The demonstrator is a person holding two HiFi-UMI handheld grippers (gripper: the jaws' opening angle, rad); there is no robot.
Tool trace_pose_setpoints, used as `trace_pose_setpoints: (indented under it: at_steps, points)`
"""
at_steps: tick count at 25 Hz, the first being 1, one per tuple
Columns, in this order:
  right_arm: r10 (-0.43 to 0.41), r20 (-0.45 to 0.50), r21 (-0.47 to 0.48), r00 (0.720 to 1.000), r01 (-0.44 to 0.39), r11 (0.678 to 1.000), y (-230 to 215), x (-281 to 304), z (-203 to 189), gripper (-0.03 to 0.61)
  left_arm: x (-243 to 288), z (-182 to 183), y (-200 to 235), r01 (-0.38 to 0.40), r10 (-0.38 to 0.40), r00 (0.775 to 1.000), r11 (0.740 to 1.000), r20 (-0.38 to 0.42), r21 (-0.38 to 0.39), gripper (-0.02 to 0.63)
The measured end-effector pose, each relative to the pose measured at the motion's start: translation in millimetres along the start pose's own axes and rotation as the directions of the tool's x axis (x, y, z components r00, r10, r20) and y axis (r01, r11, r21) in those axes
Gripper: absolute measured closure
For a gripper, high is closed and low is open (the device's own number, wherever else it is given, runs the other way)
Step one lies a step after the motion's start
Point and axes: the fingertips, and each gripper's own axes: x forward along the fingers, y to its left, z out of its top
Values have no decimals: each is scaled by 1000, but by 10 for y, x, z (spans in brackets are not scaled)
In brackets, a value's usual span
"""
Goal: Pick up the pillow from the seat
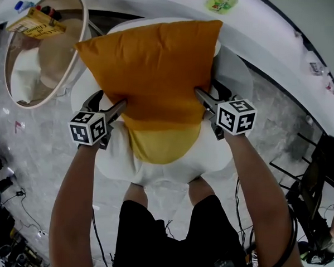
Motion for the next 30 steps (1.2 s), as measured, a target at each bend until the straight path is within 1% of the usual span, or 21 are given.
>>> trace_pose_setpoints:
  at_steps: [1, 4, 8, 10, 12, 16, 18, 25, 28, 30]
  points:
    - [5, -5, -4, 1000, -5, 1000, -12, 13, 7, 276, 24, -5, 15, 2, -2, 1000, 1000, -1, -9, 184]
    - [26, -15, 2, 1000, -26, 1000, -4, 71, 11, 276, 100, -30, 17, 12, -12, 1000, 1000, -10, -24, 181]
    - [31, -29, 32, 999, -30, 999, -7, 125, 11, 287, 173, -27, 16, -11, 10, 1000, 999, -17, -38, 185]
    - [38, -40, 41, 998, -36, 998, 13, 147, 1, 319, 181, -23, -3, -9, 8, 1000, 999, -17, -34, 209]
    - [43, -54, 37, 998, -41, 998, 29, 169, -7, 359, 191, -21, -33, -3, 2, 1000, 1000, -18, -25, 249]
    - [30, -82, -13, 996, -31, 999, 33, 189, -19, 411, 209, -17, -96, -5, 5, 1000, 1000, -14, -9, 322]
    - [26, -85, -25, 996, -28, 999, 34, 186, -25, 420, 198, -26, -117, -4, 4, 1000, 1000, -6, -10, 348]
    - [30, -73, -21, 997, -31, 999, 66, 115, -60, 436, 78, -71, -195, 14, -14, 1000, 1000, 8, -9, 431]
    - [26, -63, -34, 998, -29, 999, 105, 3, -125, 446, -4, -124, -309, 14, -14, 1000, 1000, 23, -2, 473]
    - [22, -42, -35, 999, -24, 999, 109, -77, -153, 453, -41, -125, -385, 16, -16, 999, 1000, 39, -2, 488]
